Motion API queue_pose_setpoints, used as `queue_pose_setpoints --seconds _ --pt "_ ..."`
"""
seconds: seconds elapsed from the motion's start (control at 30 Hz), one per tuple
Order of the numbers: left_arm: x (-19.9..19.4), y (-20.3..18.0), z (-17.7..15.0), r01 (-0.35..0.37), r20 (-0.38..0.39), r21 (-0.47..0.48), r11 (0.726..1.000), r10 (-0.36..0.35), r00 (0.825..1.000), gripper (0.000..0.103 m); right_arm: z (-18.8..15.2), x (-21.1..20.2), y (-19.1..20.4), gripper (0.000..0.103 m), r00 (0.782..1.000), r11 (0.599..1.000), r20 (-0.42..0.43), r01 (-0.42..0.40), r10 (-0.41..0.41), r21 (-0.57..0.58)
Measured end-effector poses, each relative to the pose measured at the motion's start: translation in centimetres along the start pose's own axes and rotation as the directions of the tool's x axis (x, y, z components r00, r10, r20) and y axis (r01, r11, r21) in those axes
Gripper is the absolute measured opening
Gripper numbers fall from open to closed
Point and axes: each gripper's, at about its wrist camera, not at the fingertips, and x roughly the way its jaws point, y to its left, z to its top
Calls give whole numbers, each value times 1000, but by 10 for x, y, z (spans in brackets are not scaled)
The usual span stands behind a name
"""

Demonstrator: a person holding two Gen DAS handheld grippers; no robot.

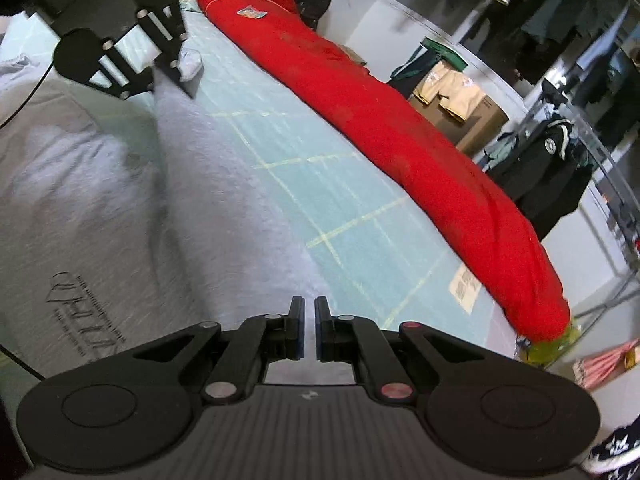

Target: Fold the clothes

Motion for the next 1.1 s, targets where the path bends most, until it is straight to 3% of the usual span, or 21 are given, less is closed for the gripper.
queue_pose_setpoints --seconds 0.07,0.17,0.3,0.4,0.47,0.7,0.87,0.97,1.03,1.07,1.1 --pt "-1 -10 -1 11 -11 15 1000 -10 1000 2 -8 -2 4 8 999 999 -5 -37 37 2" --pt "1 -16 -2 18 -24 13 1000 -18 1000 2 -21 5 18 23 995 995 -20 -99 99 -15" --pt "-1 -13 2 7 -26 1 1000 -7 1000 2 -30 34 51 40 993 989 -72 -100 93 -112" --pt "-6 -12 5 0 -28 -8 1000 0 1000 2 -28 59 73 49 995 977 -71 -80 67 -196" --pt "-6 -9 6 0 -30 -16 1000 -1 1000 2 -23 76 85 49 997 968 -53 -65 54 -242" --pt "-9 -2 5 2 -27 -41 999 -4 1000 2 4 110 104 55 996 958 48 80 -69 -274" --pt "-7 -2 -1 22 -16 -65 998 -23 1000 3 -12 129 96 55 984 941 -10 168 -178 -294" --pt "-2 -7 -4 35 -20 -56 998 -36 999 3 -21 126 95 52 969 918 15 239 -247 -316" --pt "0 -9 -6 40 -22 -47 998 -41 999 3 -24 123 95 33 955 895 38 288 -293 -339" --pt "1 -11 -6 38 -25 -37 999 -39 999 3 -23 120 94 18 950 888 49 305 -307 -345" --pt "1 -14 -6 33 -27 -23 999 -34 999 3 -22 117 92 14 948 887 57 312 -312 -342"
